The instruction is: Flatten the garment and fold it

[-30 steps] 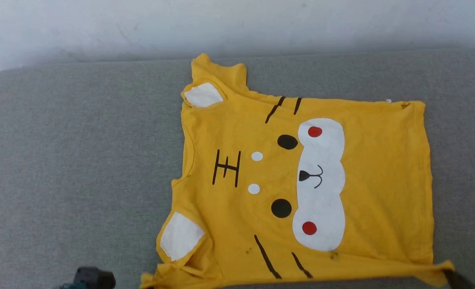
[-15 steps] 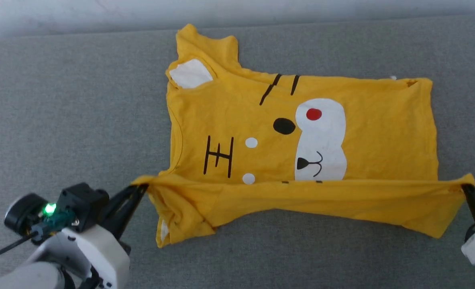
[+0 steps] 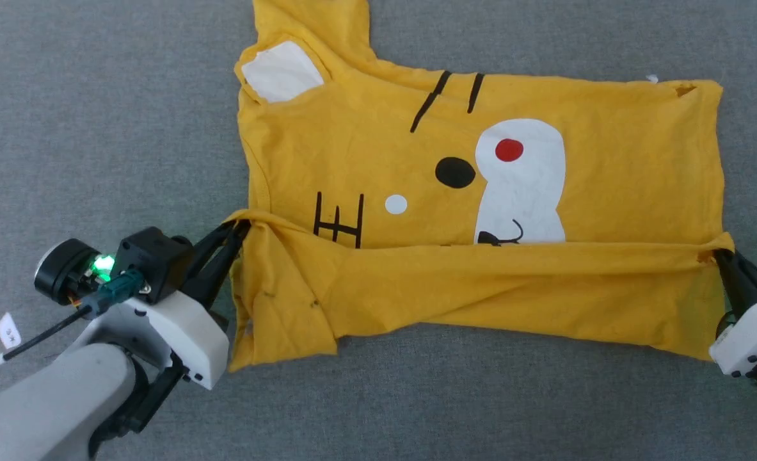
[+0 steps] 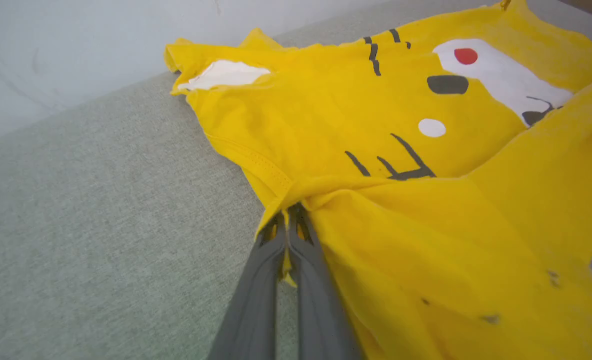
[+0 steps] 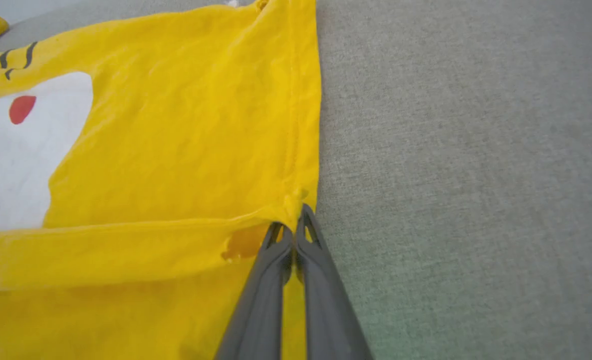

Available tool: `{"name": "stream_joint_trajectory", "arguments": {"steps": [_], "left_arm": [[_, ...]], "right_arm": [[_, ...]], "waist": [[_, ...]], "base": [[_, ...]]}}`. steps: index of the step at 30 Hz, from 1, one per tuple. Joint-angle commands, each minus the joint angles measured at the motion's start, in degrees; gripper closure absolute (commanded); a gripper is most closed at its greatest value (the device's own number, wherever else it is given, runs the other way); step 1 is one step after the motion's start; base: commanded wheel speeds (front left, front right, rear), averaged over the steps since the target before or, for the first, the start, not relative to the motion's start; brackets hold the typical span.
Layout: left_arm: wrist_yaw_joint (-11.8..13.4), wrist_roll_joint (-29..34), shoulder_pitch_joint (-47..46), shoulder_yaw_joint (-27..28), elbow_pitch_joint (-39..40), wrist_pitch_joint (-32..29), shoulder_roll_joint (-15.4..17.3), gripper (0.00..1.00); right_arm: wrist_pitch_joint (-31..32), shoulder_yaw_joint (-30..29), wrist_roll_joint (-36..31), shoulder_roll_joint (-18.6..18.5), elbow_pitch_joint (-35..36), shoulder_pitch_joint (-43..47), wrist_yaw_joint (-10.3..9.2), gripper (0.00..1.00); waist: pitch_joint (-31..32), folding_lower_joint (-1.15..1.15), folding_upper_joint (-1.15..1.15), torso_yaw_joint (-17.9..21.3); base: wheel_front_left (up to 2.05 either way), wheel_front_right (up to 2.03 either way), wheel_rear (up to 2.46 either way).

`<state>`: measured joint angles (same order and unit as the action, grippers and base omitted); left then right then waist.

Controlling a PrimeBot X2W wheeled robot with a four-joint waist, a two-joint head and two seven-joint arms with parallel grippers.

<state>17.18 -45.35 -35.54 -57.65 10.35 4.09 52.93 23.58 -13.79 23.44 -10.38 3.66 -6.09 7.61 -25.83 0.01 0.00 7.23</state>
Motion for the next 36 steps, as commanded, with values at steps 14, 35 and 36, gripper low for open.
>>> {"name": "stream_joint_trajectory", "arguments": {"steps": [14, 35, 36], "left_arm": [[-2.5, -4.7, -0.8, 0.9, -9.9, 2.1, -6.9, 0.00], [13.9, 8.5, 29.3, 26.6, 5.4, 10.9, -14.6, 0.00], [14.0, 10.2, 31.3, 28.0, 5.6, 10.9, -16.0, 0.00]], "right_arm": [[0.8, 1.1, 0.9, 0.6, -4.7, -2.3, -0.12, 0.00], [-12.3, -6.4, -6.1, 7.2, 8.3, 10.6, -0.12, 0.00], [-14.2, -6.7, -6.8, 7.3, 8.3, 11.3, -0.12, 0.00]], "waist": [[0.3, -0.01, 0.00, 0.0], [11.9, -0.01, 0.00, -2.4], [12.3, -0.01, 0.00, -2.5]], "base": [[0.00, 0.00, 0.00], [0.00, 0.00, 0.00], [0.00, 0.00, 0.00]]}}
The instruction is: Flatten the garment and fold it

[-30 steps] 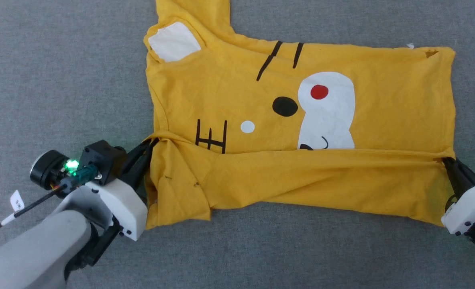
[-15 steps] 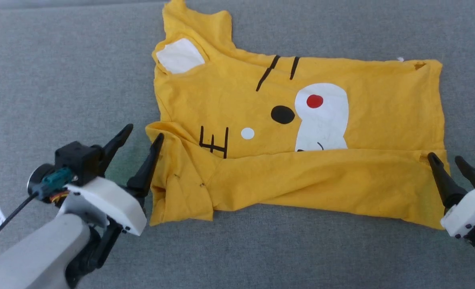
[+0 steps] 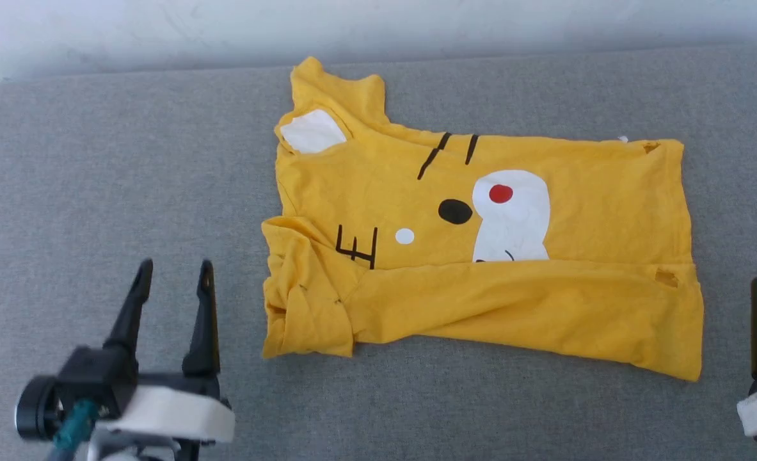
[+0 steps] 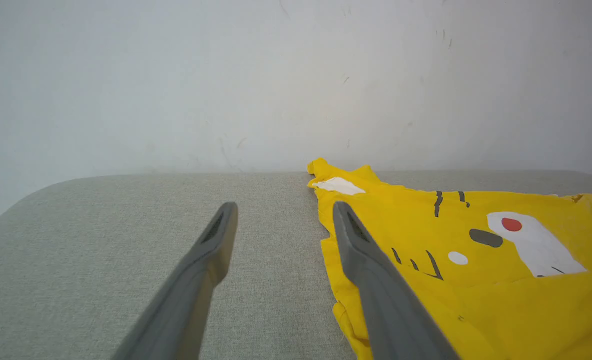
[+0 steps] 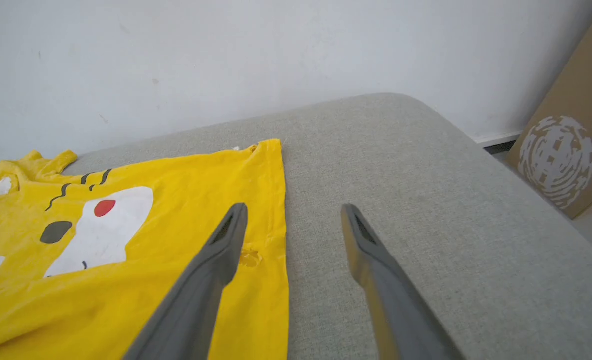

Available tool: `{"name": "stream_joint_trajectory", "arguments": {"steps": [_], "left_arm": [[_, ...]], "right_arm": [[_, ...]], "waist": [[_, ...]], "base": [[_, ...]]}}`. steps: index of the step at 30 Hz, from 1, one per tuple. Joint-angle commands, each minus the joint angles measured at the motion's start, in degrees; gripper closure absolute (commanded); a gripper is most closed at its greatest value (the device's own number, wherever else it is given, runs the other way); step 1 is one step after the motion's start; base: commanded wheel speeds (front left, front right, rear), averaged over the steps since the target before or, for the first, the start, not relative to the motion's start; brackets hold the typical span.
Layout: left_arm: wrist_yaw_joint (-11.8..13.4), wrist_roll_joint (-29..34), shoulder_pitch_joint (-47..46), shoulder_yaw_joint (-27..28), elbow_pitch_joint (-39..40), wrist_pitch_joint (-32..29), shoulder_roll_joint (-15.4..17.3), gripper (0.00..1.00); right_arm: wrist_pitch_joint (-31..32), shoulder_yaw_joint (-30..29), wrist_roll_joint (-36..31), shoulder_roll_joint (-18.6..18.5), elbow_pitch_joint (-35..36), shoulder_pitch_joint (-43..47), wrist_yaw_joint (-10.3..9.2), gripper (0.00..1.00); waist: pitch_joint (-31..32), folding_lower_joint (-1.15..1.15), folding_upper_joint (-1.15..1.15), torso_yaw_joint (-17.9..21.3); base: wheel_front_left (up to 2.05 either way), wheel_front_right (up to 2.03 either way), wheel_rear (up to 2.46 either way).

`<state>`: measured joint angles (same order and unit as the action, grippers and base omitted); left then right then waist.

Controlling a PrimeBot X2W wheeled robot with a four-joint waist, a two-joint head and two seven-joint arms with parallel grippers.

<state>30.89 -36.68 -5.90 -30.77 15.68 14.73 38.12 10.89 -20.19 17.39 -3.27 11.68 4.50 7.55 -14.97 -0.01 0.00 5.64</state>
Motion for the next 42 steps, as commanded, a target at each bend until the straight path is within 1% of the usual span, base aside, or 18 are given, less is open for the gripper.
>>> {"name": "stream_joint_trajectory", "arguments": {"steps": [1, 3, 5, 8, 10, 11, 13, 15, 17, 21, 26, 29, 31, 42], "left_arm": [[0.2, 3.2, 3.7, 2.3, 0.2, 0.3, -2.4, 0.00], [-0.3, 6.3, 7.1, 4.4, 0.3, 0.3, -5.2, 0.00], [-1.3, 8.3, 10.5, 6.0, 0.1, 0.3, -8.1, 0.00], [-3.8, 9.7, 13.6, 8.5, -0.6, 0.3, -12.0, 0.00], [-5.6, 10.3, 14.3, 9.9, -1.2, 0.3, -13.7, 0.00], [-5.6, 10.3, 14.3, 9.9, -1.2, 0.3, -13.7, 0.00], [-7.8, 10.4, 14.2, 10.5, -2.1, 0.3, -14.2, 0.00], [-9.7, 10.2, 13.2, 9.9, -3.2, -0.2, -13.6, 0.00], [-11.3, 10.6, 10.9, 8.9, -3.3, -2.3, -12.3, 0.00], [-14.3, 11.3, 4.4, 6.0, -2.7, -10.2, -10.2, 0.00], [-17.4, 10.0, -2.2, 1.7, -3.5, -22.3, -10.0, 0.00], [-17.8, 9.2, -4.1, -0.2, -4.5, -27.7, -10.5, 0.00], [-17.4, 8.6, -4.8, -0.6, -4.7, -29.5, -11.3, 0.00], [-13.4, 7.4, -3.9, -0.8, -8.9, -34.7, -12.8, 0.00]], "right_arm": [[-3.1, -0.4, -1.0, 0.3, 0.0, 1.5, -0.06, 0.00], [-6.9, -0.6, -0.6, 0.3, -1.4, 2.7, -0.06, 0.00], [-9.8, -0.5, -0.5, 0.4, -3.4, 3.6, -0.06, 0.00], [-13.1, -0.3, -0.9, 0.4, -6.2, 4.1, -0.06, 0.00], [-14.1, 0.1, -1.2, 0.4, -7.4, 4.0, -0.06, 0.00], [-14.1, 0.1, -1.2, 0.4, -7.4, 4.0, -0.06, 0.00], [-14.5, 0.6, -1.5, 0.4, -8.1, 3.7, -0.06, 0.00], [-14.5, 0.6, -2.0, 0.4, -8.3, 3.2, -0.06, 0.00], [-14.4, 0.6, -2.5, 0.4, -8.3, 2.8, -0.06, 0.00], [-13.8, 0.6, -3.1, 0.4, -8.1, 2.1, -0.06, 0.00], [-13.1, 1.7, -2.8, 0.4, -8.5, 1.2, -0.06, 0.00], [-13.1, 2.2, -2.6, 0.4, -8.9, 0.8, -0.06, 0.00], [-13.2, 2.2, -2.4, 0.4, -9.5, 0.6, -0.06, 0.00], [-14.0, 2.4, -1.9, 0.4, -11.5, -0.1, -0.06, 0.00]], "waist": [[1.8, 0.01, 0.00, -1.1], [2.5, 0.01, 0.00, -1.3], [3.2, 0.01, 0.00, -1.4], [3.9, 0.01, 0.00, -1.8], [4.2, 0.01, 0.00, -2.0], [4.2, 0.01, 0.00, -2.0], [4.3, 0.01, 0.00, -2.2], [4.1, 0.01, 0.00, -2.5], [3.8, 0.01, 0.00, -2.8], [2.6, 0.01, 0.00, -3.5], [0.8, 0.01, 0.00, -3.4], [-0.2, 0.01, 0.00, -3.0], [-0.8, 0.01, 0.00, -2.8], [-2.7, 0.01, 0.00, -2.1]], "base": [[0.00, 0.00, 0.00], [0.00, 0.00, 0.00], [0.00, 0.00, 0.00], [0.00, 0.00, 0.00], [0.00, 0.00, 0.00], [0.00, 0.00, 0.00], [0.00, 0.00, 0.00], [0.00, 0.00, 0.00], [0.00, 0.00, 0.00], [0.00, 0.00, 0.00], [0.00, 0.00, 0.00], [0.00, 0.00, 0.00], [0.00, 0.00, 0.00], [0.00, 0.00, 0.00]]}}
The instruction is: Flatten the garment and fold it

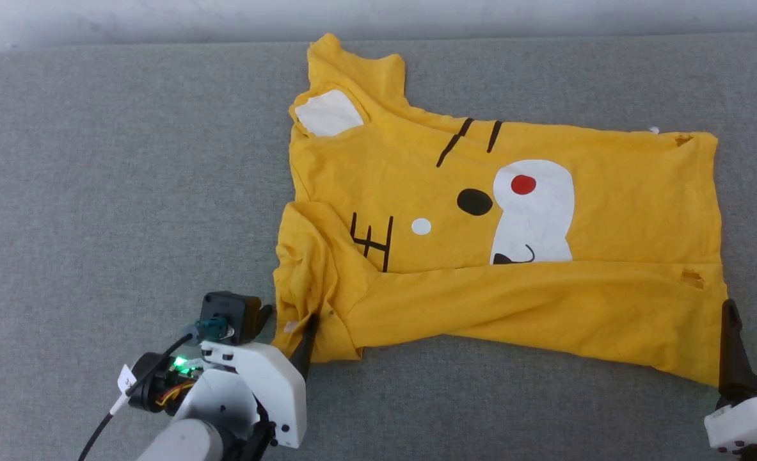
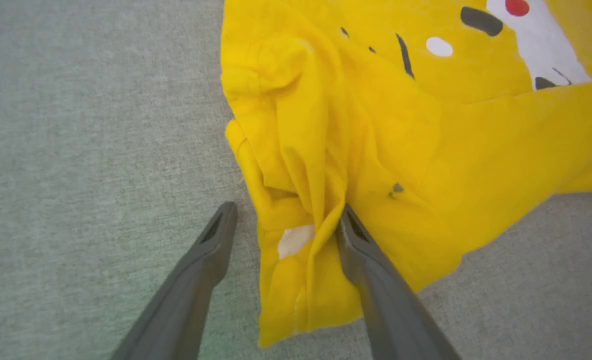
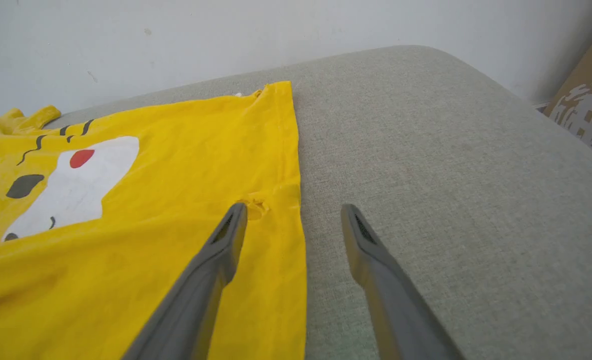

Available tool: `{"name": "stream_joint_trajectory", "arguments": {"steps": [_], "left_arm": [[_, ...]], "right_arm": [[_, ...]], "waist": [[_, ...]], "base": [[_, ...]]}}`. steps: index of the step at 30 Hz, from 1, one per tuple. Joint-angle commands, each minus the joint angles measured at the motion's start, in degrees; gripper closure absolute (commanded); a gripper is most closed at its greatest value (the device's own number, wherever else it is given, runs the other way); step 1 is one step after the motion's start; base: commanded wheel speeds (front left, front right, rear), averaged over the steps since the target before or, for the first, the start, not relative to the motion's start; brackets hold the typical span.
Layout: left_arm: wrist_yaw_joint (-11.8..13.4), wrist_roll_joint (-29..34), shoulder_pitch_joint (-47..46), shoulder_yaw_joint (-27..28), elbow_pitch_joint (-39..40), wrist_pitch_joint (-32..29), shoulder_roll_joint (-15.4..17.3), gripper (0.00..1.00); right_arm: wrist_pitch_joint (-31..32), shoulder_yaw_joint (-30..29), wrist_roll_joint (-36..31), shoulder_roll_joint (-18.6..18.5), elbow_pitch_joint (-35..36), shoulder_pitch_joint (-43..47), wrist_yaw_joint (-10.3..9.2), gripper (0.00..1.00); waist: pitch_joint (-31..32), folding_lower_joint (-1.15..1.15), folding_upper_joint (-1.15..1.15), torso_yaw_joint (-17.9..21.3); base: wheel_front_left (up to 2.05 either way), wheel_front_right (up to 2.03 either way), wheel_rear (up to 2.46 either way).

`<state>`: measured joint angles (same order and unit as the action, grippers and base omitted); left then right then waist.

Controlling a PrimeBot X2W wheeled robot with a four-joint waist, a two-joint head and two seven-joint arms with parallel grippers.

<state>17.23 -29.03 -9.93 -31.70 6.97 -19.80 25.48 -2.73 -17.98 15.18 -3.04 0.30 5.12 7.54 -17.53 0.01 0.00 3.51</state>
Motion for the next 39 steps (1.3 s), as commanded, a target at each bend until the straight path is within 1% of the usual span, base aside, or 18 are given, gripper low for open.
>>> {"name": "stream_joint_trajectory", "arguments": {"steps": [1, 7, 10, 11, 14, 17, 20, 23, 28, 32, 35, 39], "left_arm": [[0.7, -0.6, 0.3, 0.3, -0.6, -0.6, -0.3, 0.00], [3.1, -1.2, 0.9, 0.4, -2.0, -3.2, -1.0, 0.00], [2.5, -2.2, 1.3, -0.6, -2.9, -4.9, -1.4, 0.00], [1.8, -2.6, 1.4, -1.1, -3.1, -5.3, -1.5, 1.00], [0.8, -3.6, 1.5, -1.3, -3.3, -5.5, -1.5, 1.00], [1.2, -4.2, 1.9, 0.0, -2.7, -4.0, -1.4, 1.00], [1.7, -4.9, 3.0, 1.6, -1.8, -2.5, -0.9, 1.00], [2.4, -5.7, 4.3, 3.2, -0.5, -1.0, -0.6, 1.00], [3.3, -6.3, 6.0, 4.5, 1.3, 0.2, -0.2, 1.00], [3.3, -6.5, 6.3, 4.7, 1.8, 0.6, -0.3, 1.00], [3.2, -6.7, 6.3, 4.7, 1.9, 1.0, -0.6, 1.00], [3.1, -6.8, 6.1, 4.8, 2.0, 1.4, -0.5, 1.00]], "right_arm": [[-0.4, 0.2, 0.2, 0.2, -0.2, -0.8, -0.05, 0.00], [0.2, 0.4, 0.0, 0.2, -0.2, -1.3, -0.05, 0.00], [0.4, 0.6, 0.0, 0.2, -0.2, -1.5, -0.05, 0.00], [0.5, 0.7, -0.1, 0.2, -0.2, -1.6, -0.05, 0.00], [1.2, 0.9, -0.9, 0.2, 0.3, -2.3, -0.05, 0.00], [2.8, 1.0, -1.8, 0.2, 1.7, -3.1, -0.05, 0.00], [5.8, 1.8, -3.2, 0.2, 4.1, -3.8, -0.05, 0.00], [11.7, 2.2, -2.4, 0.2, 6.9, -3.5, -0.05, 0.00], [24.6, 0.5, -2.8, 0.1, 10.4, -0.5, -0.05, 0.00], [30.6, -0.2, -3.4, 0.0, 11.3, 1.7, -0.05, 0.00], [32.1, 0.4, -2.5, 0.1, 10.7, 2.3, -0.05, 0.00], [31.8, 1.9, -2.3, 0.1, 8.5, 2.1, -0.05, 0.00]], "waist": [[-0.2, -0.01, 0.00, 0.0], [-0.9, -0.01, 0.00, -0.1], [-1.3, -0.01, 0.00, 0.0], [-1.4, -0.01, 0.00, 0.0], [-1.7, -0.01, 0.00, 0.3], [-1.9, -0.01, 0.00, 0.8], [-2.0, -0.01, 0.00, 1.3], [-2.1, -0.01, 0.00, 1.8], [-2.4, -0.01, 0.00, 1.8], [-2.6, -0.01, 0.00, 1.6], [-2.5, -0.01, 0.00, 1.5], [-2.5, -0.01, 0.00, 1.5]], "base": [[0.00, 0.00, 0.00], [0.00, 0.00, 0.00], [0.00, 0.00, 0.00], [0.00, 0.00, 0.00], [0.00, 0.00, 0.00], [0.00, 0.00, 0.00], [0.00, 0.00, 0.00], [0.00, 0.00, 0.00], [0.00, 0.00, 0.00], [0.00, 0.00, 0.00], [0.00, 0.00, 0.00], [0.00, 0.00, 0.00]]}}
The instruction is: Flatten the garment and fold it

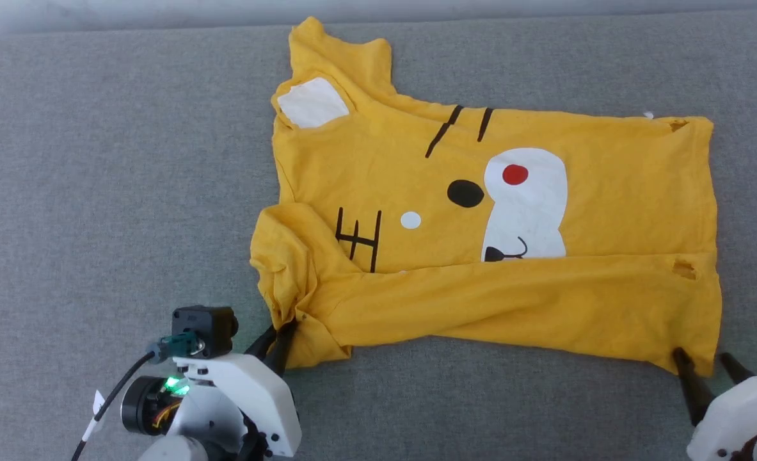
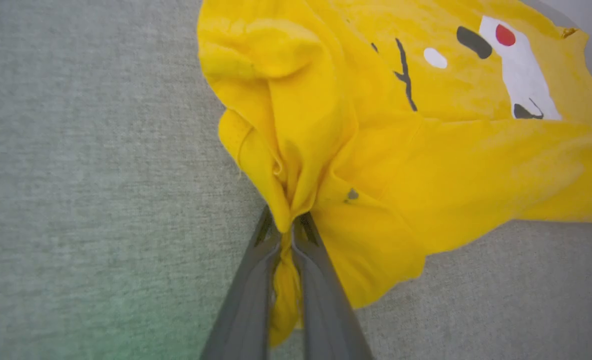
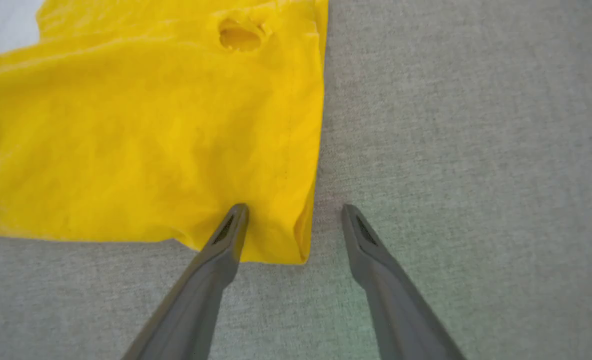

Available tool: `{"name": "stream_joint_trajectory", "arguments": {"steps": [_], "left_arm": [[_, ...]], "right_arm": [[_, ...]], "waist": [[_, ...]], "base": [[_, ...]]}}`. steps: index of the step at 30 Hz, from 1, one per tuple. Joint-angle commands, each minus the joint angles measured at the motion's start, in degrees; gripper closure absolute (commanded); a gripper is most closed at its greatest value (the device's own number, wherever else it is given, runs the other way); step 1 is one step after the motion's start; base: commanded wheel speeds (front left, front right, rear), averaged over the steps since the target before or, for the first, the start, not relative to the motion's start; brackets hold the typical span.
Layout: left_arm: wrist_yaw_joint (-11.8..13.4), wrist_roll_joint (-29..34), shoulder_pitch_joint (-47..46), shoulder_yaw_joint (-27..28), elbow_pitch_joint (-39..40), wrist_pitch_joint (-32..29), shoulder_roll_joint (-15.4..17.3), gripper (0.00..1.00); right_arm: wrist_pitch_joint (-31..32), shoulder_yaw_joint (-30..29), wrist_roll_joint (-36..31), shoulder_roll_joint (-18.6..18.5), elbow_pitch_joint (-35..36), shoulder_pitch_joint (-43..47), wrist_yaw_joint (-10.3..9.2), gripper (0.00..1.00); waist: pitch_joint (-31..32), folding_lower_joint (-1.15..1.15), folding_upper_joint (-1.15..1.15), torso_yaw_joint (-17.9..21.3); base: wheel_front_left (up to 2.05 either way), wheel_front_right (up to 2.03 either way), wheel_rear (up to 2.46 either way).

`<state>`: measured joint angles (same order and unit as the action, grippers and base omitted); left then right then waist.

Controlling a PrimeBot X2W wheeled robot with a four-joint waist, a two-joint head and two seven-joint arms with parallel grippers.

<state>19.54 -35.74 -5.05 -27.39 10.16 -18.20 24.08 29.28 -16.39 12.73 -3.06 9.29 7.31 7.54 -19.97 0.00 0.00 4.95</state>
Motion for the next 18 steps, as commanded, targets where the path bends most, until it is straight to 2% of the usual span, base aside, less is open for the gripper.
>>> {"name": "stream_joint_trajectory", "arguments": {"steps": [1, 3, 4, 5, 6, 14, 18], "left_arm": [[0.8, -0.1, 1.2, 0.5, -1.2, -0.1, 1.0, 1.00], [0.7, -0.1, 1.1, 0.6, -1.2, 0.1, 1.1, 1.00], [0.7, -0.1, 1.0, 0.7, -1.2, 0.1, 1.1, 1.00], [0.7, -0.1, 0.9, 0.8, -1.2, 0.2, 1.1, 1.00], [0.7, -0.2, 0.8, 0.9, -1.2, 0.3, 1.0, 1.00], [0.8, -2.0, 1.3, 2.3, -0.7, 1.6, 0.2, 1.00], [1.7, -2.6, 2.4, 3.9, 1.1, 1.9, 1.0, 1.00]], "right_arm": [[-0.4, 0.7, 0.2, 0.2, -1.2, -0.4, -0.05, 0.00], [0.0, 1.3, 0.3, 0.2, -2.6, -0.9, -0.05, 0.00], [0.2, 1.3, 0.4, 0.2, -3.2, -1.2, -0.05, 0.50], [0.4, 1.2, 0.3, 0.2, -3.7, -1.4, -0.05, 0.85], [0.8, 1.3, 0.2, 0.2, -4.2, -1.6, -0.05, 1.00], [0.7, 0.2, 0.6, 0.2, -3.5, -3.0, -0.05, 1.00], [1.5, -0.4, 0.4, 0.2, -1.1, -3.4, -0.05, 1.00]], "waist": [[-0.1, 0.00, 0.00, 0.1], [-0.2, 0.00, 0.00, 0.0], [-0.3, 0.00, 0.00, 0.0], [-0.4, 0.00, 0.00, -0.1], [-0.4, 0.00, 0.00, -0.1], [0.3, 0.00, 0.00, -0.2], [1.7, 0.00, 0.00, -0.1]], "base": [[0.00, 0.00, 0.00], [0.00, 0.00, 0.00], [0.00, 0.00, 0.00], [0.00, 0.00, 0.00], [0.00, 0.00, 0.00], [0.00, 0.00, 0.00], [0.00, 0.00, 0.00]]}}
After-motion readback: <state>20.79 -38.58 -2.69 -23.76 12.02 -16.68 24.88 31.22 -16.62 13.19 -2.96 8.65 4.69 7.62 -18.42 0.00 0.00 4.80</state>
